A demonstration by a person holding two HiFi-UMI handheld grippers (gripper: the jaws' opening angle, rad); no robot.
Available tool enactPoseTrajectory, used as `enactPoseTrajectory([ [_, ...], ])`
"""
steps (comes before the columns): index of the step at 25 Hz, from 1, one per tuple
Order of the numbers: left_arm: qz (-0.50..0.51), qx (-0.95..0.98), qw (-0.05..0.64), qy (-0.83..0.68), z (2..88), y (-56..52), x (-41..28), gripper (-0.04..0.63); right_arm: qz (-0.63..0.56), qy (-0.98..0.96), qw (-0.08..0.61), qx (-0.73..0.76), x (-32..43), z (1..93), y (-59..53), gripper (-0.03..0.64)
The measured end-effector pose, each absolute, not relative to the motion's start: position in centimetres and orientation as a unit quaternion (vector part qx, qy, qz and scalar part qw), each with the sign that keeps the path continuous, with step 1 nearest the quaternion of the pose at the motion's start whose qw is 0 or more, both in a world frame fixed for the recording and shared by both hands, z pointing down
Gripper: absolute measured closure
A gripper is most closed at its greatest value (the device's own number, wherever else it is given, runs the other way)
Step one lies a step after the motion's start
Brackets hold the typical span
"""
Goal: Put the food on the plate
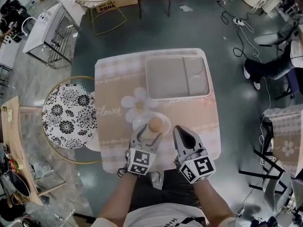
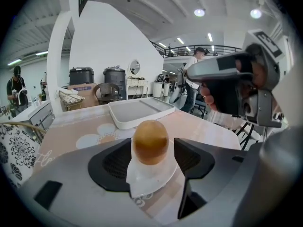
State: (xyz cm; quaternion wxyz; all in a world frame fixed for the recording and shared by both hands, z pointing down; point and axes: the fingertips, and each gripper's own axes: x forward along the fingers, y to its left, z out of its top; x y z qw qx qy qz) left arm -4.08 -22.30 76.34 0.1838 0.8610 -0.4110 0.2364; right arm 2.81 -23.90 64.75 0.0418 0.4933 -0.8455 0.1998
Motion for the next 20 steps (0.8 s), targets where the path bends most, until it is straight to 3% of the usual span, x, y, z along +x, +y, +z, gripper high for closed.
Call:
enactPoseTrajectory([
  [20,0.231,0.853,0.194,-0.426,74.1,-22.1,-5.0,0.33,0.206,-0.848,0.046,0.486,2.8,63.3,-23.8,0.604],
])
